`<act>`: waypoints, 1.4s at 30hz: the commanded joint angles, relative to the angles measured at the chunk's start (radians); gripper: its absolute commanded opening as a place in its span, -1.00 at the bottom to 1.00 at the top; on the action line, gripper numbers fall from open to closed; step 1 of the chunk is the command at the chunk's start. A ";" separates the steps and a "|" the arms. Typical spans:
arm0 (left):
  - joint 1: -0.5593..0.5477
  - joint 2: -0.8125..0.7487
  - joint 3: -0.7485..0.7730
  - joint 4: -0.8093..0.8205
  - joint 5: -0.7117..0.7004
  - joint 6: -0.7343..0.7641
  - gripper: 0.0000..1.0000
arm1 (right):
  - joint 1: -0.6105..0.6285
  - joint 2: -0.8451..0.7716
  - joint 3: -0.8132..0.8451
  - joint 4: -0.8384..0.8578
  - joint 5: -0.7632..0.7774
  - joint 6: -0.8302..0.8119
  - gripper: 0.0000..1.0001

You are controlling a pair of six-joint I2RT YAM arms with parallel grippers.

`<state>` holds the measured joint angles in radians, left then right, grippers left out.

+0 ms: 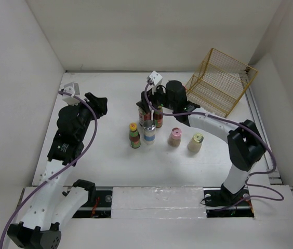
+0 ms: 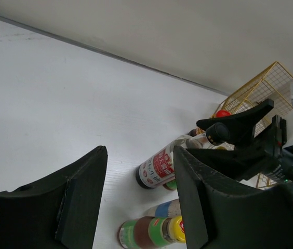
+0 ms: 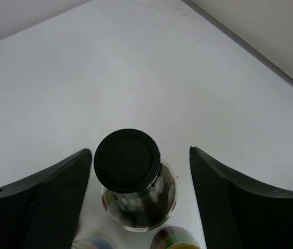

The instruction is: Organize the condiment bottles

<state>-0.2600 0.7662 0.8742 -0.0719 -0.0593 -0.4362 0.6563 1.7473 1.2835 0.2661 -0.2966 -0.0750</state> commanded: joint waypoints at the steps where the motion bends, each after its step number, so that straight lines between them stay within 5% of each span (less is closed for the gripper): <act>1: 0.005 -0.015 -0.007 0.037 0.024 -0.003 -0.01 | 0.008 0.023 0.050 0.171 -0.036 0.064 0.45; 4: 0.005 -0.024 -0.007 0.050 0.035 -0.003 -0.01 | 0.008 0.053 0.059 0.180 -0.049 0.076 0.01; 5: 0.005 -0.024 -0.007 0.050 0.035 -0.003 -0.01 | 0.008 0.054 0.059 0.180 -0.049 0.090 -0.45; 6: 0.005 -0.024 -0.007 0.050 0.035 -0.003 -0.01 | 0.008 0.054 0.059 0.180 -0.039 0.090 -0.64; 9: 0.005 -0.024 -0.007 0.053 0.044 -0.003 -0.01 | 0.008 0.040 0.059 0.249 -0.053 0.141 -0.99; 16: 0.005 -0.022 0.002 0.044 0.053 -0.012 -0.01 | -0.001 0.002 0.337 0.220 -0.115 0.172 -1.00; 21: 0.005 -0.033 -0.009 0.043 0.042 -0.012 -0.01 | -0.021 -0.048 0.428 0.211 0.008 0.150 -1.00; 31: 0.005 -0.053 -0.009 0.052 0.062 -0.012 -0.01 | -0.276 -0.065 0.648 0.058 0.172 0.132 -1.00; 42: 0.005 -0.064 -0.018 0.052 0.072 -0.012 -0.01 | -0.530 0.116 0.990 -0.097 0.310 0.087 -1.00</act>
<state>-0.2596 0.7166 0.8585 -0.0658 -0.0010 -0.4446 0.1513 1.8587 2.1509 0.0864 -0.0257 0.0143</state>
